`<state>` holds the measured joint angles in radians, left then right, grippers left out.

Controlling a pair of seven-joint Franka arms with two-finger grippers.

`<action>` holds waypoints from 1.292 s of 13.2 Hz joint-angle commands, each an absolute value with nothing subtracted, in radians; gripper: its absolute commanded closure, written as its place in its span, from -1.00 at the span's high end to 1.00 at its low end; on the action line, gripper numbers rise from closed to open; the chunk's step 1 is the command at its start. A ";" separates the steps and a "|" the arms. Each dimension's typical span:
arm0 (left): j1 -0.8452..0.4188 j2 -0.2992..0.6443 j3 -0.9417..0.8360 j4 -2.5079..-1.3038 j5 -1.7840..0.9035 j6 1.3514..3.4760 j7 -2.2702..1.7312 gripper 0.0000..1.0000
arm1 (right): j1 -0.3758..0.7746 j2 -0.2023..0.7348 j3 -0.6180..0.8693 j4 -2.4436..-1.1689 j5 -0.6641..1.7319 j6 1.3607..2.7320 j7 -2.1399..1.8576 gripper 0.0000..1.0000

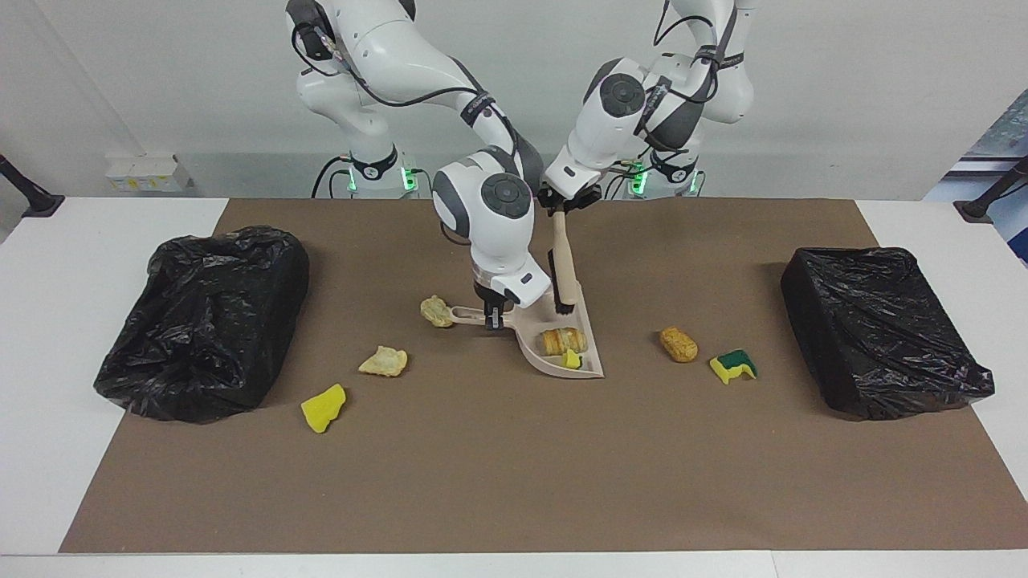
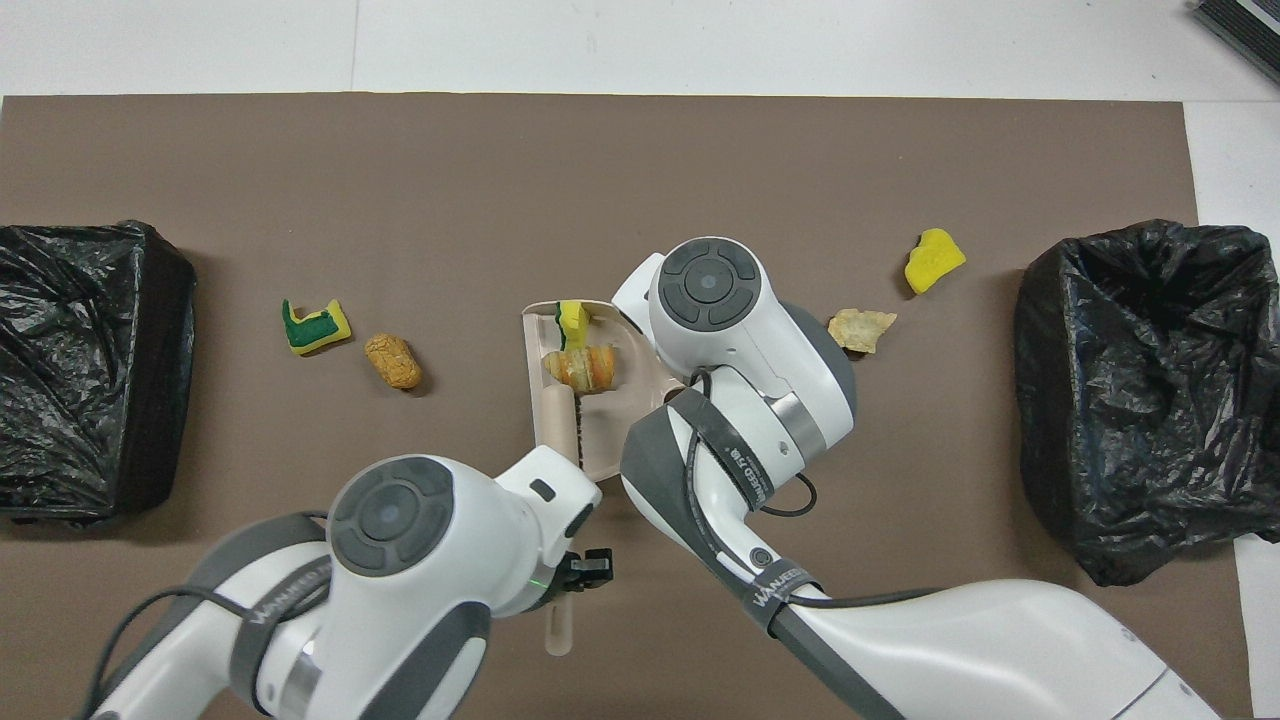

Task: Sweep and dump trash in bin
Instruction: 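Sweep the sponge and crumbs toward the dustpan with the left gripper's brush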

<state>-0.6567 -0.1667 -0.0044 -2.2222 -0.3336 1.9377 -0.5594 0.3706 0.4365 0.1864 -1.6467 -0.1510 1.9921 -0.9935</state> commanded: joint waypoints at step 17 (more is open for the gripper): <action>-0.037 -0.025 0.002 -2.206 0.104 2.106 -0.092 -1.00 | 0.365 0.416 0.193 -1.671 -0.158 2.008 -0.917 -1.00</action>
<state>-0.0565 -0.0501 0.0160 -2.2098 0.0782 2.0689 -0.0921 0.3699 0.4362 0.1865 -1.6468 -0.1509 1.9921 -0.9550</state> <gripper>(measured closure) 0.740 0.683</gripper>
